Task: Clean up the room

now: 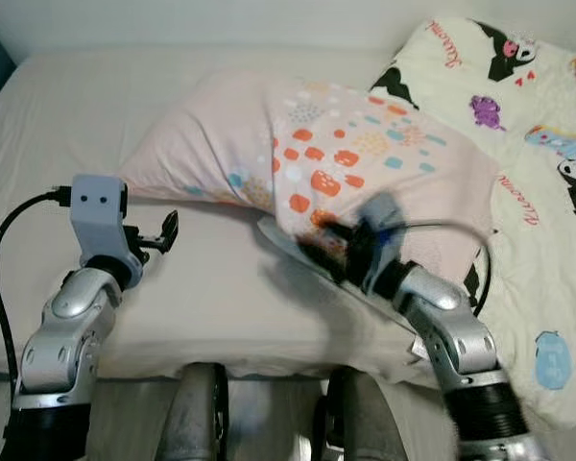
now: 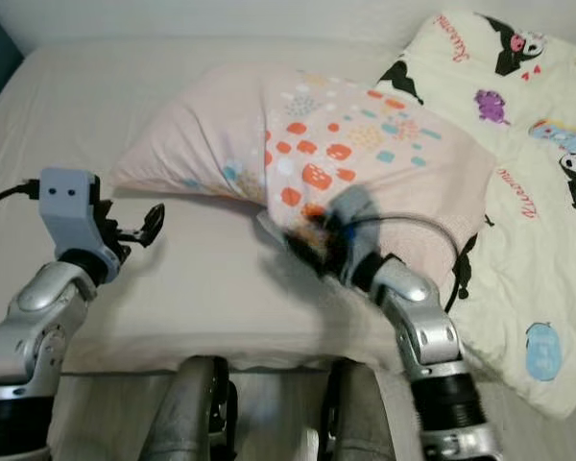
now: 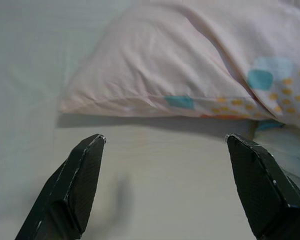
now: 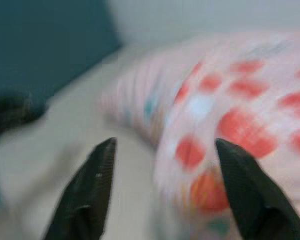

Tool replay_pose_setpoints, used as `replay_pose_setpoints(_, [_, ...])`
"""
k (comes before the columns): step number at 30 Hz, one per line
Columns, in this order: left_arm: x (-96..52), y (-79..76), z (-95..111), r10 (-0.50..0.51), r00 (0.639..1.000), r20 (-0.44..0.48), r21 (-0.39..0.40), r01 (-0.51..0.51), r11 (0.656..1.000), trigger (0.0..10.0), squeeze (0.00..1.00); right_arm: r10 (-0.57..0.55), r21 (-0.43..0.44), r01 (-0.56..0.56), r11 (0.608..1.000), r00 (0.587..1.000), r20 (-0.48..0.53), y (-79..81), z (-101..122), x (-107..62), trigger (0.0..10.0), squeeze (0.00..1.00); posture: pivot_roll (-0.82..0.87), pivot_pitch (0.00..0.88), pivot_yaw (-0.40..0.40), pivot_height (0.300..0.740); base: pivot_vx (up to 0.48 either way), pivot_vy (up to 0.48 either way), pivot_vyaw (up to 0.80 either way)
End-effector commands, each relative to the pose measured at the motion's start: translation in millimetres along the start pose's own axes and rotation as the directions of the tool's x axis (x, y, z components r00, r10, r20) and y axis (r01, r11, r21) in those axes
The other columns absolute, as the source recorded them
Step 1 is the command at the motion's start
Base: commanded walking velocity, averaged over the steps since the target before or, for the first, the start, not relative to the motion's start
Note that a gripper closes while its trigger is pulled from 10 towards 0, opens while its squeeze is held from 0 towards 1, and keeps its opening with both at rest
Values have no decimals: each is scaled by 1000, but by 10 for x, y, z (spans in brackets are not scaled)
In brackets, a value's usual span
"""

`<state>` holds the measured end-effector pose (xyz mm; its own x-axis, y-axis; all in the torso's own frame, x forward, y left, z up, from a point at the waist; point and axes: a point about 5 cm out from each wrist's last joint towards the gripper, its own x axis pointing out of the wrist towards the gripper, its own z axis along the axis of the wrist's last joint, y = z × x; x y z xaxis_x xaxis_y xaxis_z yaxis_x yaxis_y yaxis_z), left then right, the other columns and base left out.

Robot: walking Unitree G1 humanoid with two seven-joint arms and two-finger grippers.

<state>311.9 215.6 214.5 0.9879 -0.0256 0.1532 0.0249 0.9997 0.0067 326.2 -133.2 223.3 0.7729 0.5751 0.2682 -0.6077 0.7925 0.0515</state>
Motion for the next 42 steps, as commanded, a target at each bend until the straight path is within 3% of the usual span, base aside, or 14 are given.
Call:
replay_pose_setpoints(1, [-20,64,-77,28,999,-23,5,-28,1000,10000,0,-51,60,48,997,998,41,-49,26,-53,10000,1000,49,273,-18,627,0,0,0])
replay_pose_setpoints(7, [1,58,-126,38,999,-34,-15,-39,999,10000,0,-332,124,317,940,934,131,-315,120,-177,10000,1000,26,247,-7,627,0,0,0])
replay_pose_setpoints(11, [16,11,-161,22,999,-43,-26,-23,999,10000,0,-583,159,568,807,810,61,-638,8,-416,10000,1000,13,233,7,627,0,0,0])
replay_pose_setpoints(12, [26,-23,-168,5,999,-43,-35,-6,999,10000,0,-676,204,660,723,736,15,-783,-52,-550,10000,1000,10,230,12,627,0,0,0])
replay_pose_setpoints(13, [26,-23,-168,5,999,-43,-35,-6,999,10000,0,-676,204,660,723,736,15,-783,-52,-550,10000,1000,10,230,12,627,0,0,0])
replay_pose_setpoints(20, [51,-151,-146,-87,996,-29,-60,85,995,10000,0,-840,391,820,418,512,-178,-1166,-318,-908,10000,1000,11,222,13,627,0,0,0])
replay_pose_setpoints(21, [48,-159,-145,-91,995,-28,-60,89,994,10000,0,-856,413,836,360,472,-211,-1214,-383,-965,10000,255,12,222,13,627,0,0,0])
replay_pose_setpoints(22, [45,-161,-146,-92,995,-28,-60,91,994,10000,0,-864,424,845,327,449,-229,-1240,-421,-998,10000,255,12,222,13,627,0,0,0])
replay_pose_setpoints(23, [39,-161,-147,-92,995,-28,-58,90,994,10000,0,-855,410,845,343,462,-237,-1254,-458,-1002,10000,0,14,222,13,627,0,0,0])
replay_pose_setpoints(30, [19,-149,-139,-80,997,-19,-44,79,996,10000,0,-823,397,849,348,479,-305,-1283,-675,-992,10000,0,29,235,15,627,0,0,0])
replay_pose_setpoints(31, [15,-129,-121,-72,997,-11,-37,72,997,10000,0,-798,449,818,360,519,-306,-1282,-749,-947,10000,486,40,242,16,627,0,0,0])
replay_pose_setpoints(34, [13,-114,-105,-67,998,-5,-32,67,997,10000,0,-786,485,788,379,551,-282,-1280,-761,-908,10000,486,40,242,16,627,0,0,0])
replay_pose_setpoints(35, [10,-106,-91,-66,998,-2,-29,66,997,10000,0,-772,493,774,396,572,-277,-1277,-766,-875,10000,1000,49,252,17,627,0,0,0])
replay_pose_setpoints(42, [-19,-86,-46,-67,998,1,-7,67,998,10000,0,-741,426,780,458,600,-303,-1251,-811,-745,10000,1000,73,279,18,627,0,0,0])
